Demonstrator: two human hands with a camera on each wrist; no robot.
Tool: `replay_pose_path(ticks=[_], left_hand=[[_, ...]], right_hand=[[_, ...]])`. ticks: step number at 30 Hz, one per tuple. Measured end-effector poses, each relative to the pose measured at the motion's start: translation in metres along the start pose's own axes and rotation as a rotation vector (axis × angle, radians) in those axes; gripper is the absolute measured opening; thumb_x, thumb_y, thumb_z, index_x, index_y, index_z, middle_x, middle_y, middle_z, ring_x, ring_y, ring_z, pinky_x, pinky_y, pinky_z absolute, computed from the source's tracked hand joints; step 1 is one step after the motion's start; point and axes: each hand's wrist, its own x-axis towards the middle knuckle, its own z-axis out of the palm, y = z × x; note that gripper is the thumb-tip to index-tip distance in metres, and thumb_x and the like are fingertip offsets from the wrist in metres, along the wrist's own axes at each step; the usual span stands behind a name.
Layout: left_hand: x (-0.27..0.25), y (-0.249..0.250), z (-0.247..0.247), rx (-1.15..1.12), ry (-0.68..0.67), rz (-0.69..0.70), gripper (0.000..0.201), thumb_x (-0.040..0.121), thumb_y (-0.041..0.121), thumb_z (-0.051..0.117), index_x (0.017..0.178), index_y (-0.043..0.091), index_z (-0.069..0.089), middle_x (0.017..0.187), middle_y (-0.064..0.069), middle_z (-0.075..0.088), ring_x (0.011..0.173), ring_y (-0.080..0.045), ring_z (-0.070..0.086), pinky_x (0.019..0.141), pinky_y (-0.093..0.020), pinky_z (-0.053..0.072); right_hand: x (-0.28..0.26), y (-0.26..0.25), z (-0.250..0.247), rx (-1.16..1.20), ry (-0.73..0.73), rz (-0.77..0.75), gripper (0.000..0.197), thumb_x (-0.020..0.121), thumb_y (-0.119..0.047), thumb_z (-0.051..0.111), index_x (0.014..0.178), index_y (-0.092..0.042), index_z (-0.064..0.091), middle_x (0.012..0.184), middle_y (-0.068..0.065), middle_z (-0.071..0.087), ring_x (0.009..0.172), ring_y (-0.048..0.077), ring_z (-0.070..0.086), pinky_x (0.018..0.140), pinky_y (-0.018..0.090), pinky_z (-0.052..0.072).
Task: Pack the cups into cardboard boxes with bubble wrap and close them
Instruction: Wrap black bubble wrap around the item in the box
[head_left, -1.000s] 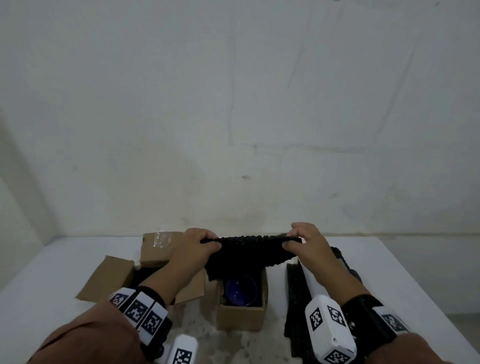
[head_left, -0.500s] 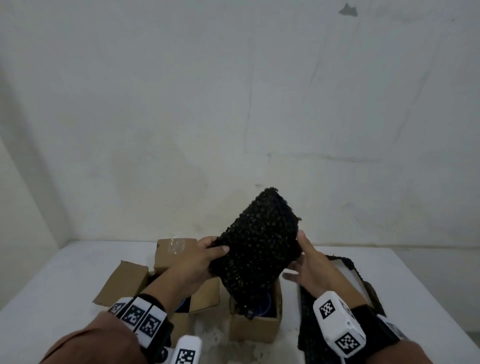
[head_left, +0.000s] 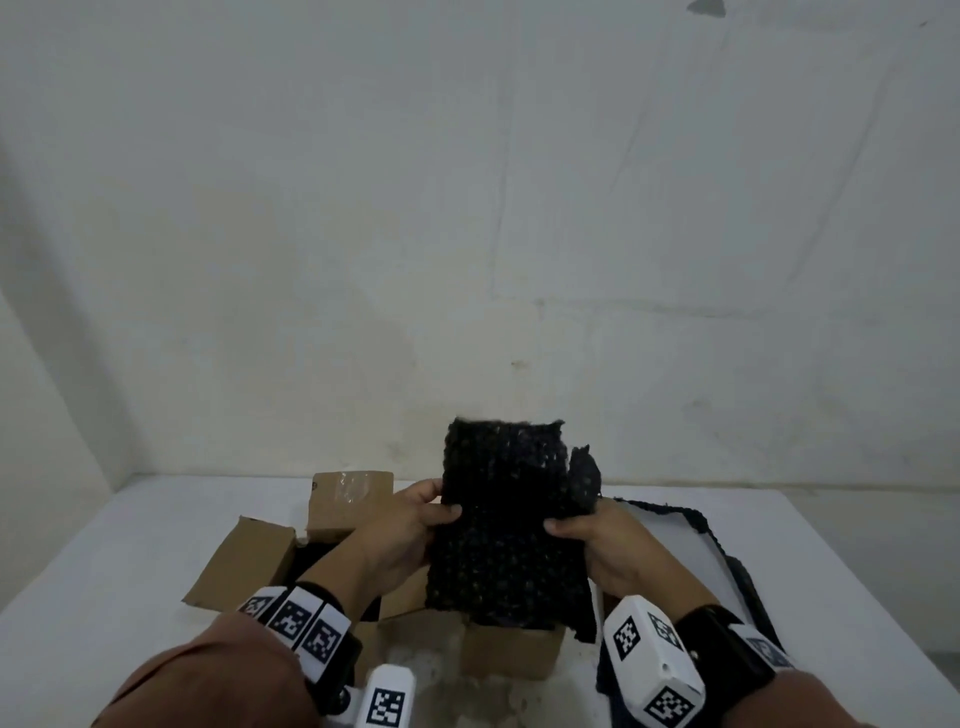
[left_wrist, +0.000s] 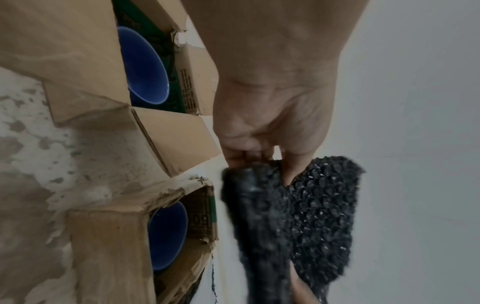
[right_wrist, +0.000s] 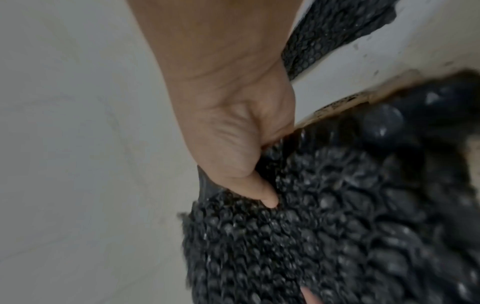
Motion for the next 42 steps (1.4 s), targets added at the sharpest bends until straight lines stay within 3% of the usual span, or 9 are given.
replay_pose_path(ticks=[4, 7, 9, 14, 22, 25, 30, 38, 42], left_hand=[[-0.004, 0.001, -0.004, -0.047, 0.002, -0.043, 0.036, 0.094, 0.008, 0.031, 0.078, 0.009, 0.064, 0.089, -0.011, 0.063, 0.079, -0.024, 0.057, 0.055, -0.028, 0.049], [-0.006, 0.001, -0.006, 0.034, -0.049, -0.103, 0.028, 0.086, 0.031, 0.046, 0.087, 0.015, 0.07, 0.101, -0.01, 0.062, 0.09, -0.028, 0.053, 0.06, -0.031, 0.044], [-0.004, 0.0, -0.003, 0.088, -0.094, -0.107, 0.026, 0.072, 0.017, 0.057, 0.096, 0.021, 0.066, 0.11, -0.01, 0.057, 0.095, -0.029, 0.048, 0.064, -0.034, 0.043], [0.011, -0.007, 0.001, 0.031, -0.076, -0.023, 0.07, 0.079, -0.019, 0.045, 0.129, 0.03, 0.05, 0.127, -0.01, 0.051, 0.104, -0.029, 0.055, 0.074, -0.038, 0.045], [0.017, -0.006, 0.014, 0.237, 0.07, 0.005, 0.04, 0.093, -0.013, 0.03, 0.079, 0.009, 0.061, 0.094, -0.015, 0.059, 0.075, -0.026, 0.059, 0.048, -0.025, 0.051], [0.022, -0.002, 0.017, 0.311, 0.093, -0.026, 0.034, 0.092, -0.006, 0.033, 0.079, 0.007, 0.062, 0.098, -0.017, 0.057, 0.079, -0.026, 0.057, 0.057, -0.03, 0.052], [0.036, -0.009, 0.017, 0.865, 0.153, 0.066, 0.024, 0.089, 0.032, 0.061, 0.089, 0.009, 0.068, 0.093, -0.005, 0.064, 0.082, -0.019, 0.061, 0.073, -0.03, 0.052], [0.056, -0.047, 0.019, 1.533, 0.012, 0.325, 0.028, 0.095, 0.014, 0.048, 0.118, 0.003, 0.06, 0.122, -0.011, 0.05, 0.079, -0.007, 0.044, 0.083, -0.022, 0.039], [0.058, -0.059, 0.018, 1.704, 0.012, 0.323, 0.023, 0.092, 0.018, 0.046, 0.105, 0.011, 0.063, 0.119, -0.01, 0.047, 0.09, -0.018, 0.049, 0.083, -0.03, 0.043]], right_hand=[[-0.004, -0.005, -0.007, 0.065, -0.033, -0.017, 0.03, 0.083, 0.012, 0.043, 0.072, 0.004, 0.07, 0.08, 0.018, 0.07, 0.075, 0.025, 0.069, 0.068, 0.029, 0.057], [-0.002, -0.005, -0.016, 0.117, -0.041, 0.032, 0.038, 0.091, -0.012, 0.037, 0.087, 0.008, 0.068, 0.091, 0.018, 0.07, 0.086, 0.027, 0.063, 0.079, 0.036, 0.051], [-0.002, -0.006, -0.017, 0.047, -0.057, 0.049, 0.034, 0.09, -0.027, 0.051, 0.103, 0.002, 0.065, 0.091, 0.011, 0.07, 0.084, 0.022, 0.064, 0.078, 0.033, 0.051], [0.006, 0.0, -0.024, -0.192, -0.114, 0.081, 0.069, 0.082, 0.014, 0.056, 0.137, -0.024, 0.039, 0.127, 0.005, 0.042, 0.091, 0.017, 0.06, 0.074, 0.025, 0.053], [0.014, 0.002, -0.027, -0.428, 0.156, -0.125, 0.038, 0.08, 0.019, 0.046, 0.068, -0.013, 0.064, 0.077, 0.007, 0.061, 0.066, 0.022, 0.058, 0.053, 0.022, 0.049], [0.017, 0.001, -0.027, -0.53, 0.147, -0.123, 0.04, 0.081, 0.017, 0.041, 0.07, -0.013, 0.066, 0.078, 0.007, 0.063, 0.062, 0.018, 0.057, 0.047, 0.015, 0.046], [0.027, 0.004, -0.03, -0.545, 0.085, -0.131, 0.024, 0.085, 0.0, 0.054, 0.081, -0.014, 0.074, 0.099, 0.007, 0.067, 0.093, 0.017, 0.061, 0.075, 0.018, 0.048], [0.057, 0.047, -0.028, -1.463, -0.056, -0.355, 0.035, 0.09, -0.009, 0.049, 0.123, -0.003, 0.059, 0.13, 0.01, 0.042, 0.106, 0.029, 0.056, 0.091, 0.022, 0.042], [0.056, 0.058, -0.024, -1.714, -0.132, -0.362, 0.008, 0.077, -0.011, 0.063, 0.075, -0.009, 0.07, 0.092, 0.009, 0.057, 0.071, 0.03, 0.058, 0.053, 0.031, 0.038]])
